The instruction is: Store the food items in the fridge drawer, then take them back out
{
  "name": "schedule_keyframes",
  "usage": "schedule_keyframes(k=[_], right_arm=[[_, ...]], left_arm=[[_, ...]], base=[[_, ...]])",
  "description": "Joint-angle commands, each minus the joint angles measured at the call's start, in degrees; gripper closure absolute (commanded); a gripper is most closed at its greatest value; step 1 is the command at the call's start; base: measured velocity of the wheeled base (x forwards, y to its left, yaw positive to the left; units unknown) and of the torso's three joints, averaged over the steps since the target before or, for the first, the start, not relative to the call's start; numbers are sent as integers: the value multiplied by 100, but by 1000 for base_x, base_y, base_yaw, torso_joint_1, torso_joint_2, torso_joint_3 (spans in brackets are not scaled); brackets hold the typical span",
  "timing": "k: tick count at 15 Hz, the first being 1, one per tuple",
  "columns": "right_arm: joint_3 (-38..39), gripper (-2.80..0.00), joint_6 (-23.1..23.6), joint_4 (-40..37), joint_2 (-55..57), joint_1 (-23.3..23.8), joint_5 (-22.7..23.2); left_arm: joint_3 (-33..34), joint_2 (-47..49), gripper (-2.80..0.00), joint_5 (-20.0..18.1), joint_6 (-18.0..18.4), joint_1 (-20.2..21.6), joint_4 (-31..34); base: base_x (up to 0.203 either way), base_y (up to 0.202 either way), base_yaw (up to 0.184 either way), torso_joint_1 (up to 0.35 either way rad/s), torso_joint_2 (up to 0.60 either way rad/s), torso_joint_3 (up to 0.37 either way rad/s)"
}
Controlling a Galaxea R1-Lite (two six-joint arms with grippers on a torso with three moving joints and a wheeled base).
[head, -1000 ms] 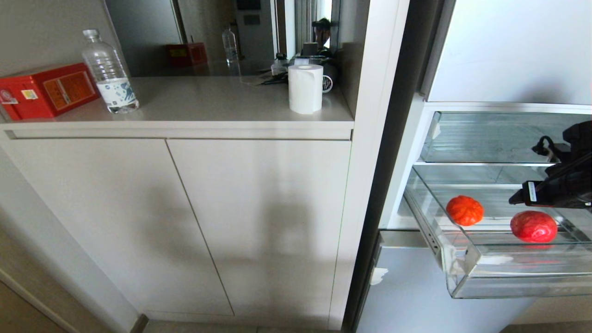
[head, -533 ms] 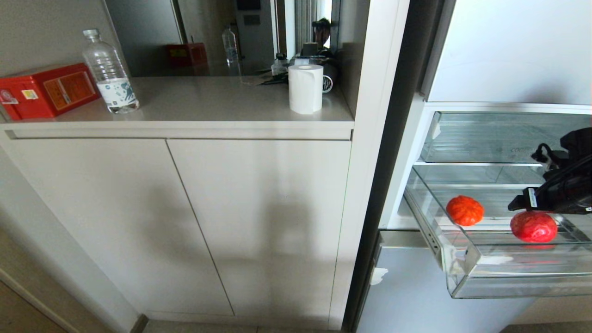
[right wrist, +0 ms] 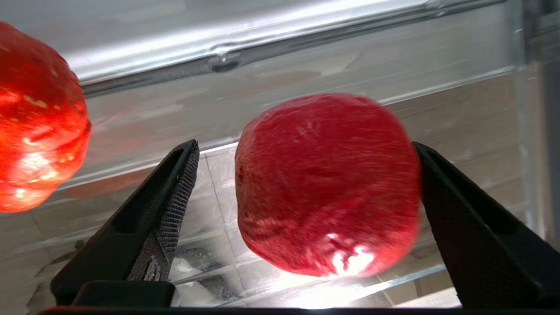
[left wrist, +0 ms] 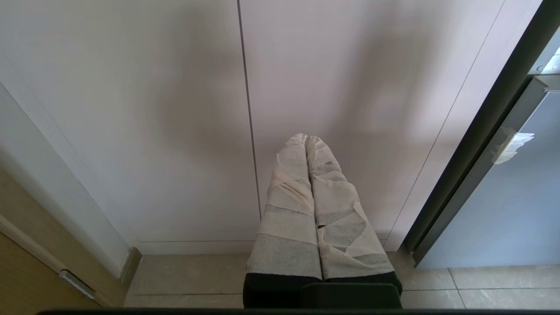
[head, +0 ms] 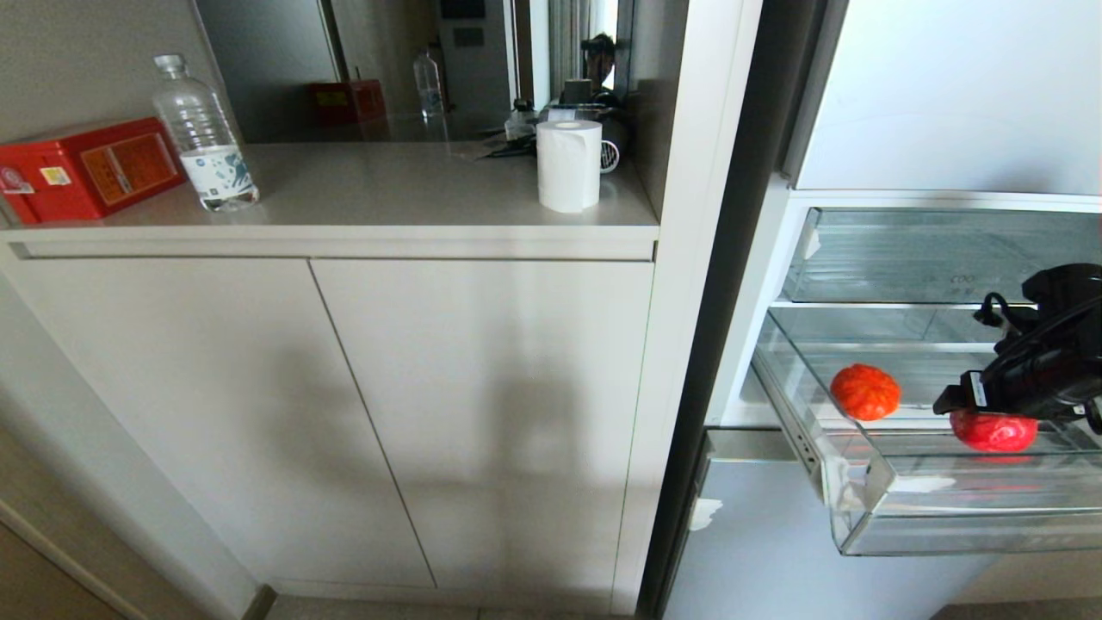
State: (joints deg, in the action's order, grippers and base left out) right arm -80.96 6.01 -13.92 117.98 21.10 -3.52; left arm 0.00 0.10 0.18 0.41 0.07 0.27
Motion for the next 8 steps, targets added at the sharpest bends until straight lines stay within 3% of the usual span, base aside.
schedule_keyframes(k=[1, 3, 4, 8], right_arm=[[1, -280, 5, -5, 132, -1, -2], [-2, -280, -3, 3, 187, -1, 1], [1, 0, -12, 3, 216, -1, 1], [-25, 0, -21, 7, 173, -1, 1]], left_arm=[[0, 3, 0, 2, -2, 1, 0], [0, 5, 0, 3, -3, 1, 0], [0, -1, 0, 8, 2, 1, 0], [0, 8, 0, 8, 2, 1, 0]], base=[[0, 0, 0, 0, 0, 0], [0, 0, 0, 0, 0, 0], [0, 0, 0, 0, 0, 0], [0, 0, 0, 0, 0, 0]])
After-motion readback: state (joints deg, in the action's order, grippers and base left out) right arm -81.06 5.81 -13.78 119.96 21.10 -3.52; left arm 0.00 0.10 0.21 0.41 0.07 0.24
